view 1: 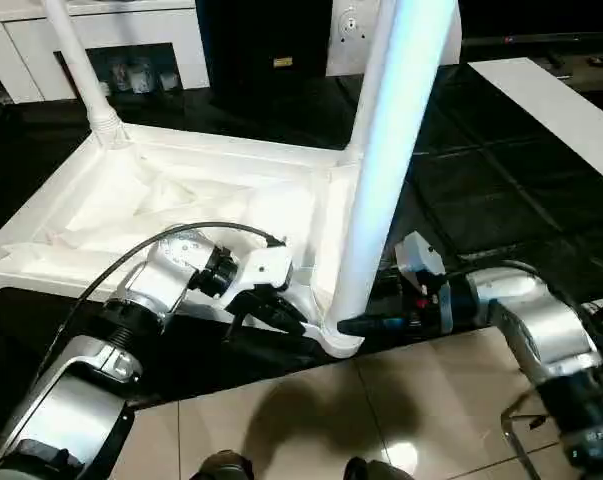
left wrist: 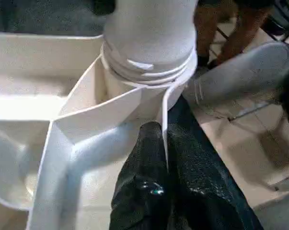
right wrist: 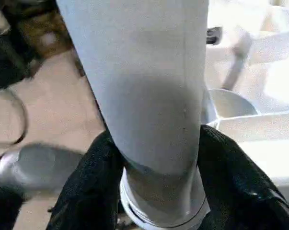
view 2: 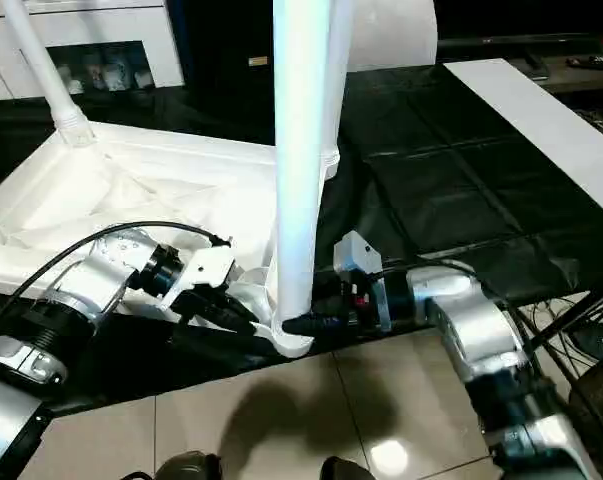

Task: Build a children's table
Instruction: Rotate leg to tighten

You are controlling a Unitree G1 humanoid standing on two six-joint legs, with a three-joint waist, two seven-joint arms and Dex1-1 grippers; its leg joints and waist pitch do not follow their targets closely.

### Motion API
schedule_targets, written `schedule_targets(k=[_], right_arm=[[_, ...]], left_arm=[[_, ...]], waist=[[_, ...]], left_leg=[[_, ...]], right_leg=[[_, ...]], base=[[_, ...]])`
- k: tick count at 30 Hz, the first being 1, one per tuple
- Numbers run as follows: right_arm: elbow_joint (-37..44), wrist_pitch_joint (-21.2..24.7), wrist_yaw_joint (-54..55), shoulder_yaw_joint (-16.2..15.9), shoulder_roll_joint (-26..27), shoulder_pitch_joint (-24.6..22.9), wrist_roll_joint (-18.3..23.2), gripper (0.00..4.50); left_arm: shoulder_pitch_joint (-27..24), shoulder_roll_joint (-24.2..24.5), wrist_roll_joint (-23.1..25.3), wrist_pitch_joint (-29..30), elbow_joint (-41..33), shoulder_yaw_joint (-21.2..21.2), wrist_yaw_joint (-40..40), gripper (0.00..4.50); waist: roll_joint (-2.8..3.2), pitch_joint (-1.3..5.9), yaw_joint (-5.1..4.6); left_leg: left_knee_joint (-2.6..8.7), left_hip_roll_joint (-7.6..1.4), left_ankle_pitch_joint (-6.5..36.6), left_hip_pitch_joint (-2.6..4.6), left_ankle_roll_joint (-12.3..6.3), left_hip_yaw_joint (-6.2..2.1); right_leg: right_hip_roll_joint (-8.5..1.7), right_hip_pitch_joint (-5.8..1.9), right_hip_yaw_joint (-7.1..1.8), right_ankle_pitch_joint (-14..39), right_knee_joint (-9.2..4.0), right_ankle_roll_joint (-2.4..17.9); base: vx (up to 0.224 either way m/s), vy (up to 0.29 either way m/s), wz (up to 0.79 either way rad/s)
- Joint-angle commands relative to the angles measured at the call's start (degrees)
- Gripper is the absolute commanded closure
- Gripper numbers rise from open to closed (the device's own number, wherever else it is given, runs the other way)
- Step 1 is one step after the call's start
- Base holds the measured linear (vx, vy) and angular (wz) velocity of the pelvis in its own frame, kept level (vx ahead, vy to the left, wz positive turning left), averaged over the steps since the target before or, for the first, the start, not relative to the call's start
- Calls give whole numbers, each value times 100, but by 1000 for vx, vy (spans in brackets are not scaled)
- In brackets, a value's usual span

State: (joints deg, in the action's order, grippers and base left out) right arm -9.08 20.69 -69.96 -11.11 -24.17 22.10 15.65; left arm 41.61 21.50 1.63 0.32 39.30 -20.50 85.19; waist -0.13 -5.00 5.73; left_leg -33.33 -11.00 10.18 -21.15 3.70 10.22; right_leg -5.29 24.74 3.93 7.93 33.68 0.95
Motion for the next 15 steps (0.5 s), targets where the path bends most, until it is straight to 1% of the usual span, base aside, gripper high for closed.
schedule_targets(k=[1,2,3,4,5,6,7,8,9,10,11,12,13,14,15], right_arm=[[153,272,636,-157,340,-19,-48,254],[92,435,1243,-81,658,-15,-173,254],[74,469,1386,-50,746,-9,-185,255],[29,657,1862,68,1057,20,-183,255],[-5,747,2129,119,1238,52,-200,255],[-69,795,2429,157,1427,95,-261,255],[-160,888,2816,198,1664,154,-350,255],[-224,940,3058,223,1809,197,-413,255],[-322,979,3349,276,1990,249,-462,255],[-378,1003,3517,311,2094,280,-483,255],[-488,1001,3749,326,2252,344,-537,255],[-610,994,3982,345,2405,417,-585,255],[-718,1021,4206,377,2551,489,-637,255],[-916,1024,4556,431,2776,633,-725,255],[-921,1022,4567,436,2783,638,-725,255]], left_arm=[[152,-311,-23,352,26,33,-528,450],[175,-462,-59,670,29,168,-914,450],[179,-500,-60,721,28,197,-1018,450],[197,-648,-60,964,25,316,-1437,450],[216,-757,-61,1112,29,399,-1723,450],[232,-884,-58,1245,29,497,-2074,450],[259,-1041,-71,1475,10,631,-2485,450],[280,-1139,-81,1616,-1,715,-2739,450],[295,-1245,-79,1711,-21,803,-3029,450],[304,-1303,-77,1760,-35,851,-3190,450],[326,-1409,-50,1832,-48,928,-3480,450],[351,-1518,-31,1897,-52,1014,-3777,450],[372,-1629,-22,1961,-58,1114,-4080,450],[383,-1791,16,2056,-107,1206,-4466,450],[383,-1796,17,2055,-107,1209,-4478,450]], waist=[[-56,397,-58],[-50,379,-77],[-48,361,-112],[-48,352,-152],[-62,342,-202],[-56,343,-233],[-37,346,-301],[-56,345,-336],[-55,350,-389],[-50,347,-418],[-47,338,-471],[-45,359,-482],[-47,359,-512],[-41,349,-540],[-44,350,-541]], left_leg=[[378,-152,1211,35,-233,-14],[385,-146,1313,42,-164,-19],[397,-123,1481,54,-66,-37],[410,-114,1597,54,-7,-63],[418,-107,1688,40,23,-83],[417,-103,1732,52,33,-85],[420,-103,1777,39,73,-106],[431,-99,1798,24,73,-115],[435,-92,1842,11,58,-129],[435,-90,1854,0,47,-132],[430,-80,2003,29,-8,-129],[415,-75,1987,52,-23,-124],[418,-76,1944,46,-72,-118],[418,-77,1978,49,-100,-107],[417,-72,1989,57,-112,-109]], right_leg=[[-278,-375,-213,2090,-415,1091],[-273,-361,-215,2335,-427,1015],[-277,-342,-201,2824,-490,843],[-284,-342,-187,3193,-524,670],[-280,-337,-166,3424,-560,545],[-273,-324,-158,3484,-575,508],[-269,-328,-137,3506,-568,490],[-265,-333,-122,3529,-585,470],[-264,-351,-98,3530,-607,432],[-265,-347,-96,3521,-610,425],[-255,-311,-76,3596,-668,386],[-264,-307,-85,3514,-667,421],[-255,-304,-94,3350,-657,509],[-241,-284,-98,3289,-664,559],[-240,-288,-91,3290,-667,564]], base=[[0,0,0],[0,0,0],[0,0,0],[0,0,0],[0,0,0],[0,0,0],[0,0,0],[0,0,0],[0,0,0],[0,0,0],[0,0,0],[0,0,0],[0,0,0],[0,0,0],[0,0,0]])
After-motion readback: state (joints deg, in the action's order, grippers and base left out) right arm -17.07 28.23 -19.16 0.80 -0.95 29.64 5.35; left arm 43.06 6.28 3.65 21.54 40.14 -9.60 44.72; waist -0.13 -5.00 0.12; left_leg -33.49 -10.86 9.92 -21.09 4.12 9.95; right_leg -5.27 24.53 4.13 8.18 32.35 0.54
